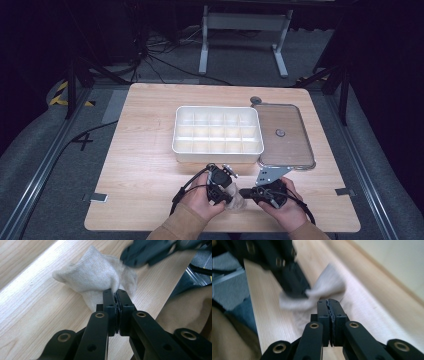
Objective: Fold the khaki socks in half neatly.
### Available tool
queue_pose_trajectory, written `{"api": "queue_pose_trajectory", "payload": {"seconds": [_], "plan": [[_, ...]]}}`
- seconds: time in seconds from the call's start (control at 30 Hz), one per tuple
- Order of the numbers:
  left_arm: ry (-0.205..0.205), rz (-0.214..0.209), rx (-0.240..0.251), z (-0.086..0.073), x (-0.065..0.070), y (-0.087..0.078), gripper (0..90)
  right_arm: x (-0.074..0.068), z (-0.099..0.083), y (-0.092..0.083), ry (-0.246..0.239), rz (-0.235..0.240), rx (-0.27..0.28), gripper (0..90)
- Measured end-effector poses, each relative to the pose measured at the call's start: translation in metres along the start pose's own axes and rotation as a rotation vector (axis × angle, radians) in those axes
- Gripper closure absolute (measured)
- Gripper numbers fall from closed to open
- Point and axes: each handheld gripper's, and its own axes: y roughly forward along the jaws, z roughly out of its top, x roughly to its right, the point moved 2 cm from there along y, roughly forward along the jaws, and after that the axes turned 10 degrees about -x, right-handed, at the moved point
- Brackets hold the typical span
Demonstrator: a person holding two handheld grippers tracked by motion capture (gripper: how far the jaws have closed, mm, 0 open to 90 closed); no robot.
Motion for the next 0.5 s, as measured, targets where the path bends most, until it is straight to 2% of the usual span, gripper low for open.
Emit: {"api": "queue_pose_trajectory", "payload": {"seconds": [0.03,0.1,0.2,0.4,0.5], "plan": [[0.0,0.0,0.0,0.0,0.0,0.0,87.3,0.0,0.0,0.0,0.0,0.0,0.0,89.1],[-0.003,0.001,-0.005,0.001,0.002,0.002,87.3,0.0,0.003,-0.007,0.003,-0.009,0.035,89.2],[0.019,-0.002,-0.01,0.003,0.006,0.005,86.9,-0.004,0.007,-0.007,-0.007,-0.017,0.066,89.1],[0.032,-0.009,-0.007,0.004,0.007,0.01,84.3,-0.008,0.01,0.004,-0.014,-0.016,0.054,87.8],[0.035,-0.017,0.006,0.004,0.008,0.009,82.6,-0.007,0.008,0.01,-0.006,-0.012,0.03,88.0]]}}
